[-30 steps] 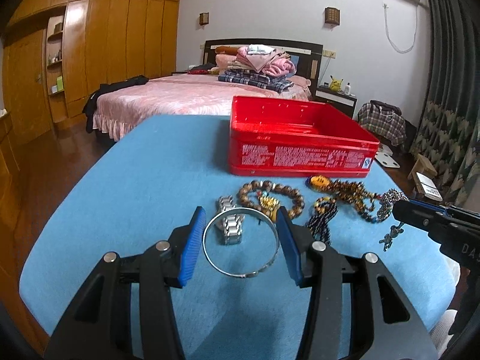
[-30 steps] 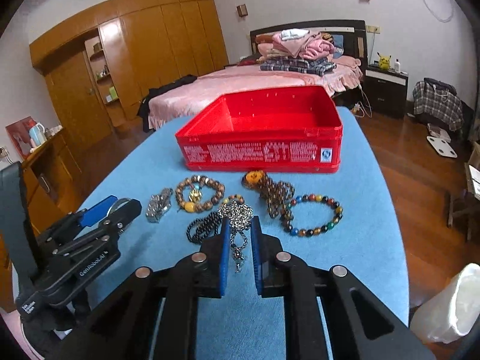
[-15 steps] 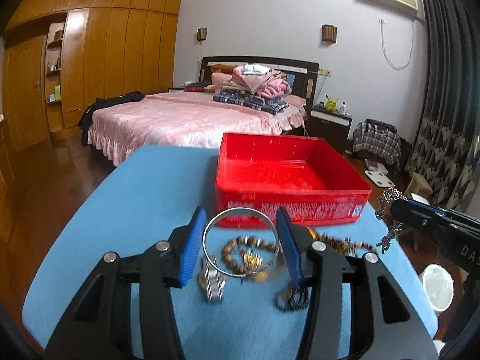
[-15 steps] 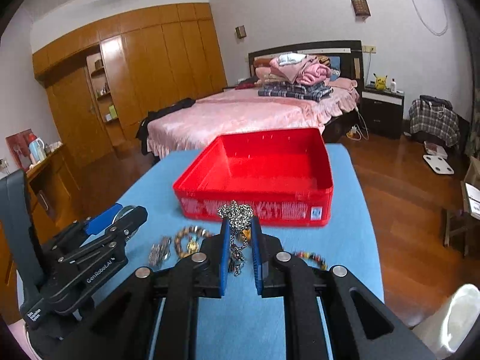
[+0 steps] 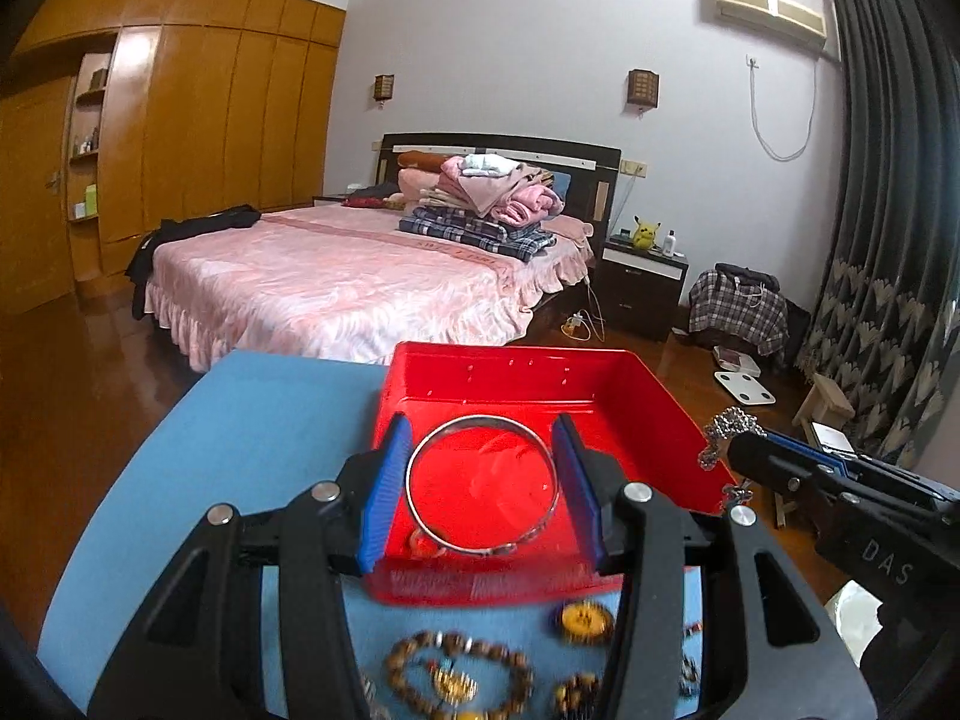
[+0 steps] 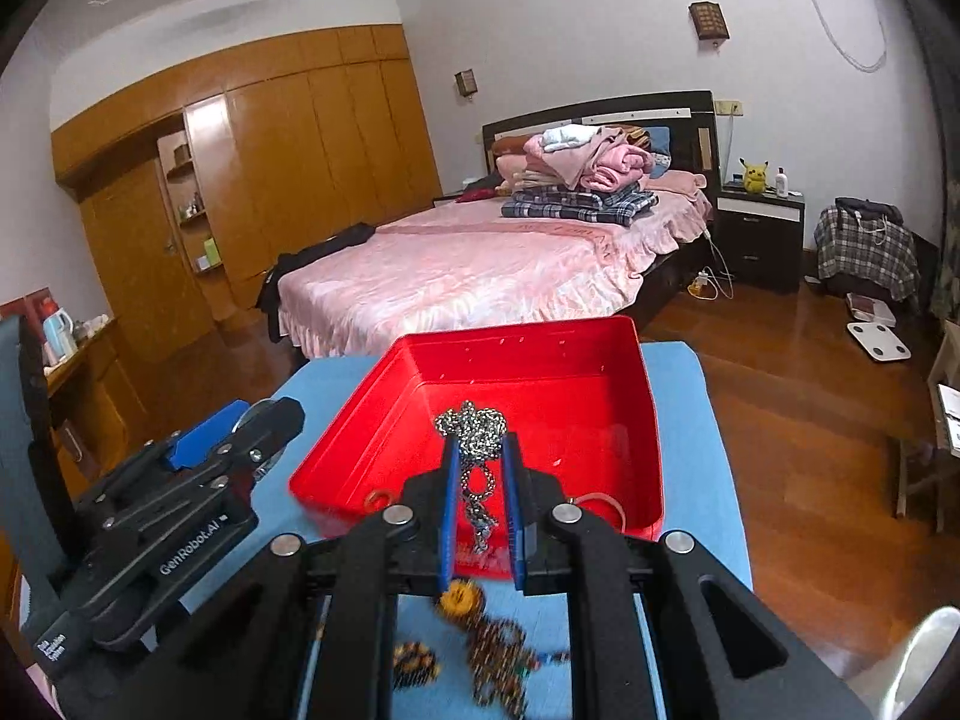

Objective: Organize jewelry
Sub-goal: 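Lower the bangle with the left tool into the red tin while the right tool releases the chain there, then move the left tool to the silver watch and close on it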

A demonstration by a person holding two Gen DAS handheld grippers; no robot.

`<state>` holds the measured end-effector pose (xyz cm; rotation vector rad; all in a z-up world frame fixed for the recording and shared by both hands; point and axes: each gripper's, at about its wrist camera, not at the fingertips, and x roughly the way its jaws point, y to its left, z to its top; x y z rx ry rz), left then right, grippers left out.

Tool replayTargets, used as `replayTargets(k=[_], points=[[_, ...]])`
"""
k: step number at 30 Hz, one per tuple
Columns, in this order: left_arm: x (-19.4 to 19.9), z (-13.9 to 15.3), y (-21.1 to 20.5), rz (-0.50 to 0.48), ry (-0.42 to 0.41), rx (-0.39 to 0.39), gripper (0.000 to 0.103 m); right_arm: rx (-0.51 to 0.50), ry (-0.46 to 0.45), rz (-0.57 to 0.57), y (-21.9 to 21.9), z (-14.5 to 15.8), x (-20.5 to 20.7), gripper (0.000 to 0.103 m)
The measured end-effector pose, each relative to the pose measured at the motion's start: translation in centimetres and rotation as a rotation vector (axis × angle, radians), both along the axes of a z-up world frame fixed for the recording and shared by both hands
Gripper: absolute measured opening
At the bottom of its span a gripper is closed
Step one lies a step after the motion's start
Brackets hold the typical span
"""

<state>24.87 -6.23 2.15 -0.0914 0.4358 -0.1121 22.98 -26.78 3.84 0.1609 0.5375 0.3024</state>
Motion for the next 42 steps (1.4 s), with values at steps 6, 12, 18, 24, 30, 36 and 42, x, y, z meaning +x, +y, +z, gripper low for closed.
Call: replayTargets(k=[6, 12, 18, 24, 30, 36, 42], points=[[3.5, -0.8, -0.3, -0.006, 0.032, 0.005, 0.047, -0.011, 0.016, -0.009, 0.1, -0.6, 3.3, 0.013], [6.1, -1.5, -0.7, -0.017, 0.065, 0.004, 0.047, -0.009, 0.043, -0.022, 0.0, -1.7, 5.7, 0.013], [7.7, -2.3, -0.9, -0.034, 0.099, 0.018, 0.047, -0.017, 0.076, -0.026, 0.1, -2.7, 7.2, 0.013], [7.5, -2.5, -0.8, -0.054, 0.105, 0.026, 0.067, -0.04, 0.072, -0.056, -0.1, -3.0, 6.5, 0.043], [5.0, -0.6, 1.4, -0.038, 0.064, 0.015, 0.073, -0.026, 0.022, -0.105, -1.6, -2.2, 3.4, 0.07], [0.7, 0.6, 3.6, -0.006, 0.025, 0.026, 0.083, -0.034, -0.019, -0.134, -2.1, -1.8, -0.9, 0.09], [-3.7, -0.2, 5.7, 0.04, 0.049, 0.034, 0.088, -0.025, -0.028, -0.164, -2.0, -2.3, -5.1, 0.097]])
